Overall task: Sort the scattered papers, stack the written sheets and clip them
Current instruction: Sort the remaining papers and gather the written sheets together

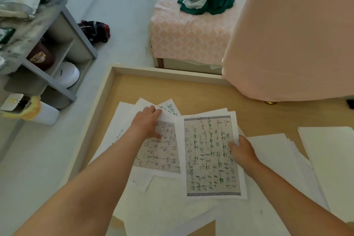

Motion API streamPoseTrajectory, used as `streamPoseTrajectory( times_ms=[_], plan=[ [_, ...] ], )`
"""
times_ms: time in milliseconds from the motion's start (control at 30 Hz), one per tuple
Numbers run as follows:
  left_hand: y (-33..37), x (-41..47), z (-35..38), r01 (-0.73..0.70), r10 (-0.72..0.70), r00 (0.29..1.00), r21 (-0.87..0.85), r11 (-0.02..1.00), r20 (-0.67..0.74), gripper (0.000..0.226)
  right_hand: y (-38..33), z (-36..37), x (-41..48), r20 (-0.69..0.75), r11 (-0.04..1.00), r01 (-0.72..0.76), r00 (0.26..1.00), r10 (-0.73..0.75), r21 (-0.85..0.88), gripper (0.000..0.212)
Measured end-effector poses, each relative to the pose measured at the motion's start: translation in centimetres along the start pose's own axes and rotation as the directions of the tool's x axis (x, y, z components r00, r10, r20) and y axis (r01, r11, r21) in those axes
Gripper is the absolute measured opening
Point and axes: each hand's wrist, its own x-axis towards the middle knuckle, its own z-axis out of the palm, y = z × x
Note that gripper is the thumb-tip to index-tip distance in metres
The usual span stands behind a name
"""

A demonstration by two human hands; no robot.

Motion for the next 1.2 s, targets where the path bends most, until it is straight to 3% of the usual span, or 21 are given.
streamPoseTrajectory(
  times_ms=[100, 200, 267, 300, 367, 433, 533, 633, 667, 767, 900, 967, 1033, 1100, 1200],
  plan=[
    [-0.6, 0.3, -0.1, 0.015, -0.017, 0.999, 0.082, 0.997, 0.028, 0.079, -0.4, 0.2, -0.3, 0.016, 0.998, -0.032, 0.999, 0.031, 0.055, 0.014],
    [-1.2, -0.2, 0.0, 0.025, -0.027, 0.999, 0.053, 0.998, 0.040, 0.036, -1.4, 0.0, -0.9, 0.049, 0.982, -0.062, 0.997, 0.054, 0.181, 0.023],
    [-1.6, -1.3, 0.2, 0.035, -0.033, 0.999, -0.067, 0.997, 0.020, 0.022, -1.9, -0.2, -1.3, 0.062, 0.956, -0.102, 0.994, 0.088, 0.276, 0.030],
    [-1.7, -2.0, 0.4, 0.053, -0.046, 0.998, -0.205, 0.977, 0.038, 0.019, -2.1, -0.2, -1.4, 0.072, 0.940, -0.125, 0.992, 0.108, 0.319, 0.031],
    [-1.5, -3.8, 0.8, 0.137, -0.093, 0.990, -0.520, 0.843, 0.109, 0.012, -2.4, 0.3, -1.7, 0.106, 0.906, -0.175, 0.984, 0.144, 0.385, 0.032],
    [-1.0, -5.5, 1.7, 0.223, -0.159, 0.975, -0.707, 0.671, 0.157, 0.002, -2.6, 1.3, -2.0, 0.135, 0.882, -0.216, 0.975, 0.175, 0.418, 0.033],
    [0.4, -7.9, 3.3, 0.339, -0.317, 0.920, -0.876, 0.343, 0.232, 0.017, -3.3, 3.5, -3.0, 0.100, 0.902, -0.221, 0.975, 0.198, 0.372, 0.033],
    [1.9, -10.1, 4.2, 0.409, -0.301, 0.874, -0.912, 0.035, 0.381, 0.023, -3.6, 6.0, -4.5, 0.022, 0.940, -0.194, 0.980, 0.196, 0.280, 0.026],
    [2.3, -10.8, 4.3, 0.412, -0.287, 0.875, -0.911, 0.015, 0.390, 0.027, -3.7, 6.9, -5.0, 0.018, 0.949, -0.179, 0.983, 0.181, 0.260, 0.025],
    [3.2, -12.4, 4.8, 0.340, -0.254, 0.921, -0.929, 0.148, 0.297, 0.042, -3.4, 8.7, -6.0, 0.053, 0.981, -0.120, 0.992, 0.114, 0.151, 0.030],
    [2.5, -13.8, 5.0, 0.344, -0.148, 0.936, -0.917, 0.200, 0.319, 0.039, -3.2, 9.9, -6.1, -0.008, 0.999, 0.007, 1.000, -0.007, -0.051, 0.033],
    [1.7, -14.5, 4.6, 0.343, -0.114, 0.937, -0.928, 0.146, 0.329, 0.035, -3.8, 9.8, -6.7, 0.026, 0.999, 0.011, 1.000, -0.012, 0.033, 0.043],
    [0.7, -14.7, 4.3, 0.340, -0.104, 0.937, -0.938, 0.071, 0.332, 0.034, -4.7, 9.3, -7.5, 0.137, 0.980, -0.053, 0.990, 0.026, 0.192, 0.049],
    [-0.3, -14.7, 3.9, 0.337, -0.109, 0.937, -0.941, 0.032, 0.332, 0.034, -4.8, 9.0, -7.4, 0.244, 0.966, -0.110, 0.968, 0.051, 0.236, 0.048],
    [-1.3, -14.3, 3.2, 0.313, -0.110, 0.947, -0.945, 0.092, 0.303, 0.029, -4.8, 8.7, -7.1, 0.284, 0.966, -0.153, 0.954, 0.090, 0.208, 0.038]
  ],
)
